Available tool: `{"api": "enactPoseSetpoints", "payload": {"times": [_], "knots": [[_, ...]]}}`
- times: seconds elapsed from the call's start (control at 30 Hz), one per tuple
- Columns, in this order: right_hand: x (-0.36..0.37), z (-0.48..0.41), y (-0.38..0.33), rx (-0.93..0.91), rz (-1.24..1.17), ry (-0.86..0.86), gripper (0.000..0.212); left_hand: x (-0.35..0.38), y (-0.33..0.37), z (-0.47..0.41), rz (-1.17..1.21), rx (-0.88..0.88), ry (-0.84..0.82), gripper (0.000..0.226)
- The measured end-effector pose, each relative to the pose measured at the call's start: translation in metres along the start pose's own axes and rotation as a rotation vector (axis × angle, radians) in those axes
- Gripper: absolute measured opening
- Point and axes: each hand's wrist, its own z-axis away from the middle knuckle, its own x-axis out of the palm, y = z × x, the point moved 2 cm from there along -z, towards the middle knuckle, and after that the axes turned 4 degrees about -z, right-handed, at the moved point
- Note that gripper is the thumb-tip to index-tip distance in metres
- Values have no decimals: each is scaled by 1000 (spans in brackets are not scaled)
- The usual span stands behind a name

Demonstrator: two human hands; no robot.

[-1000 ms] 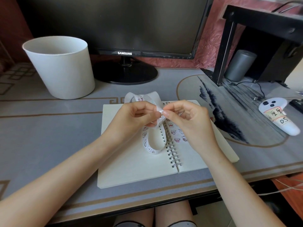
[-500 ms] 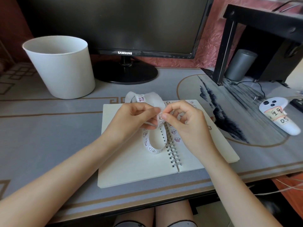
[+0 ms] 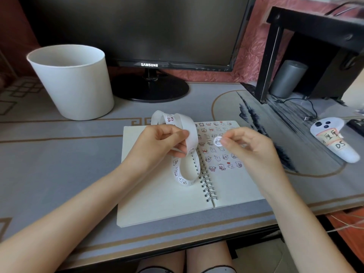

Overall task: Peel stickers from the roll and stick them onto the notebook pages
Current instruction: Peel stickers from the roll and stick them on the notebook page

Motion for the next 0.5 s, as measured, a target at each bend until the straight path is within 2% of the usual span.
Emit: {"api": "enactPoseSetpoints", "payload": {"times": [0.23,0.5], "knots": [[-50,-2,19,317,80,3,3,1,0,-1,-18,10,-1,23],[-59,1,26,370,115,28,5,0,-1,-1,-32,12,7,22]]}}
